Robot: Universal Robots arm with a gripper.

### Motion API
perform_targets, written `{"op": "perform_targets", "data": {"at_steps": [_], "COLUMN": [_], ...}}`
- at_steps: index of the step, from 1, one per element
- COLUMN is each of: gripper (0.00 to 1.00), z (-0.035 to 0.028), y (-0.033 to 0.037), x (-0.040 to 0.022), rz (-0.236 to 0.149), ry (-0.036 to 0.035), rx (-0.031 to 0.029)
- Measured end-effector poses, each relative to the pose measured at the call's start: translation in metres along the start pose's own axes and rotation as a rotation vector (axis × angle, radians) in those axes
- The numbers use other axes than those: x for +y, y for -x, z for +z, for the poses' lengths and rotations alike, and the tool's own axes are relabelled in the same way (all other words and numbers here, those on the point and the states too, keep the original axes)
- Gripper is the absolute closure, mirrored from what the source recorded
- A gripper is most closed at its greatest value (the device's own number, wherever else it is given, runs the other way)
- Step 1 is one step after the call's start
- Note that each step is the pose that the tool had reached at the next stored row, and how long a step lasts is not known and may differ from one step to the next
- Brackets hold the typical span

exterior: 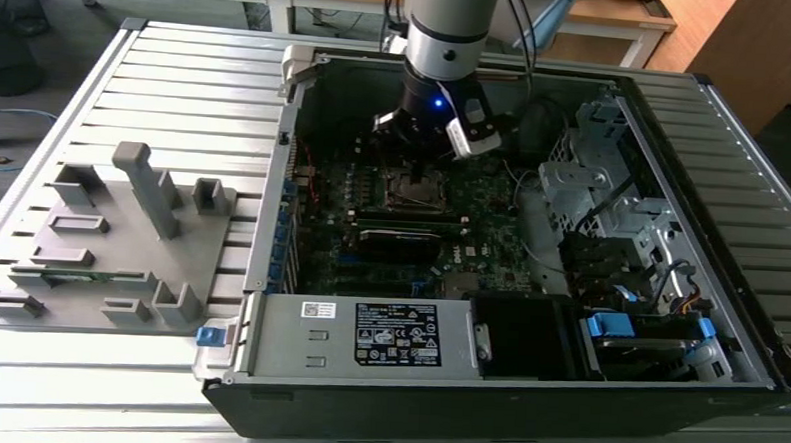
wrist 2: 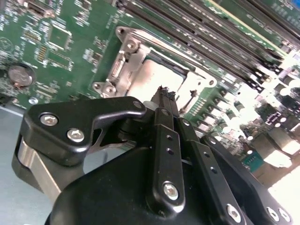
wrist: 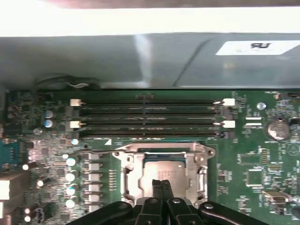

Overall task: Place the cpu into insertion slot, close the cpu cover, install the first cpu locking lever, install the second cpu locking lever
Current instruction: 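Close the cpu cover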

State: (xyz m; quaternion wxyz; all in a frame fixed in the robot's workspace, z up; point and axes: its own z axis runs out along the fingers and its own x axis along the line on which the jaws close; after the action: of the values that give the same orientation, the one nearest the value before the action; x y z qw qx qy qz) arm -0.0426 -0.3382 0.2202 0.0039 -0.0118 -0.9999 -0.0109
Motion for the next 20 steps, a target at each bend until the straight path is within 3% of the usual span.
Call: {"op": "perform_targets", "data": {"at_steps": [13,16,20], "gripper": [0.89,0.89,0.89], "z": [0.0003,0.0009,0.0015], "y": [0.0041,0.0042,0.0040], "x": [0.0001,0.0001,0.0001], "rz": [0.000,0.000,0.000], "ry": [0.0000,0.0000,0.0002], "rx": [-0.0005,-0.0071,-0.0104]}}
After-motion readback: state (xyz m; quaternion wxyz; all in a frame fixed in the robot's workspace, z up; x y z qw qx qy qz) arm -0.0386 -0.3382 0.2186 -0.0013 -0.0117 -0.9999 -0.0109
